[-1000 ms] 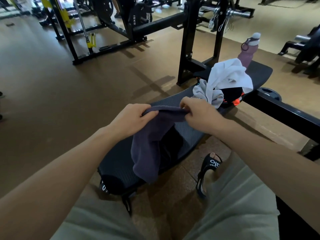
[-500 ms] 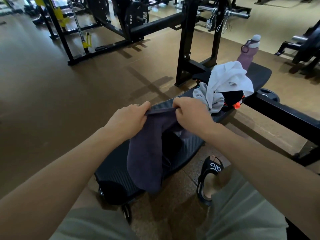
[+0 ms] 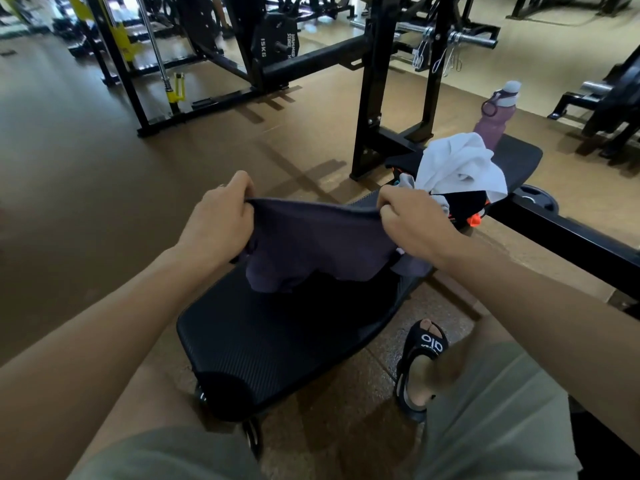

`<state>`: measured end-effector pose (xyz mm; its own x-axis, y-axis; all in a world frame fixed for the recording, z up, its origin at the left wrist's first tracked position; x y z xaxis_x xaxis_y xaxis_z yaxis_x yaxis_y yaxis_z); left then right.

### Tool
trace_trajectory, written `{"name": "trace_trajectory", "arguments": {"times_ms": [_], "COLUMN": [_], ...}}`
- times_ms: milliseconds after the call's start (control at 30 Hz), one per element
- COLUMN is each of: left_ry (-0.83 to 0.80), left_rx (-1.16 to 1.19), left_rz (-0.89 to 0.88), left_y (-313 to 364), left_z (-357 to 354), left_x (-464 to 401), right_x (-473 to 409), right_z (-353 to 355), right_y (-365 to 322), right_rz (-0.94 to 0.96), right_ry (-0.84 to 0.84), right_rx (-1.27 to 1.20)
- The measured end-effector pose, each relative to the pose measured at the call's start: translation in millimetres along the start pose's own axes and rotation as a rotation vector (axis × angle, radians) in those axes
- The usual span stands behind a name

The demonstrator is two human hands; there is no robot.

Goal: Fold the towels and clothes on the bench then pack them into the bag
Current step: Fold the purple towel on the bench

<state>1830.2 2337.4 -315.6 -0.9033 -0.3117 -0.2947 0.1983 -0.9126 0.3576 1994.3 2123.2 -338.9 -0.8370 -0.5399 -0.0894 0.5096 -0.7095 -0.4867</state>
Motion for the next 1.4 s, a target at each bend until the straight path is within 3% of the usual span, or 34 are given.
{"name": "trace_trajectory", "arguments": {"times_ms": [67, 167, 233, 333, 433, 533, 633, 833, 933, 1133, 1300, 1400], "left_ry": [0.01, 0.018, 0.018, -0.021, -0.052, -0.116, -0.147, 0.02, -0.038, -0.084, -0.037, -0.045], "left_rx": [0.106, -0.091, -0.23, -0.278, -0.131, 0.09, 0.182, 0.346, 0.296, 0.406, 0.323, 0.312], "left_rz": [0.057, 0.015, -0.021, -0.078, -0.118, -0.13, -0.162, -0.252, -0.378, -0.242, -0.35, -0.39], "left_y": [0, 2, 2, 2, 4, 23, 47, 63, 74, 65, 69, 71], "left_z": [-1, 4, 8, 3, -10, -31, -49, -41, -44, -54, -52, -51], "left_x": [1, 1, 3, 9, 11, 14, 22, 34, 37, 38, 38, 41], "right_x": [8, 12, 8, 2, 1, 12, 23, 26, 28, 33, 36, 27], "right_z": [-7, -17, -17, -21, -29, -43, -51, -47, -43, -39, -36, -36], "right_y": [-6, -7, 1, 8, -1, -15, -36, -48, -50, -58, -63, -45], "right_rz": [0.078, 0.114, -0.018, -0.242, -0.365, -0.495, -0.483, -0.478, -0.494, -0.449, -0.405, -0.424], "right_ry": [-0.027, 0.012, -0.024, -0.214, -0.389, -0.547, -0.655, -0.666, -0.676, -0.67, -0.662, -0.551], "right_rx": [0.023, 0.105, 0.011, -0.166, -0.294, -0.576, -0.75, -0.915, -1.003, -1.025, -0.929, -0.694]}}
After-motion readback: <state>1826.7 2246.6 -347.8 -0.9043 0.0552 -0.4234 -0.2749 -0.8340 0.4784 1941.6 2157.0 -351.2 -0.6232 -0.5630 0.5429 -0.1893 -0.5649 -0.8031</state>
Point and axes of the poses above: each hand's wrist, its own x-axis away from the middle knuckle, its own z-axis out of the back of the hand, y = z × x, the point moved 7 cm from there along -x, towards the middle knuckle, and after that the axes turned 15 degrees about -z, right-handed, at the moved point
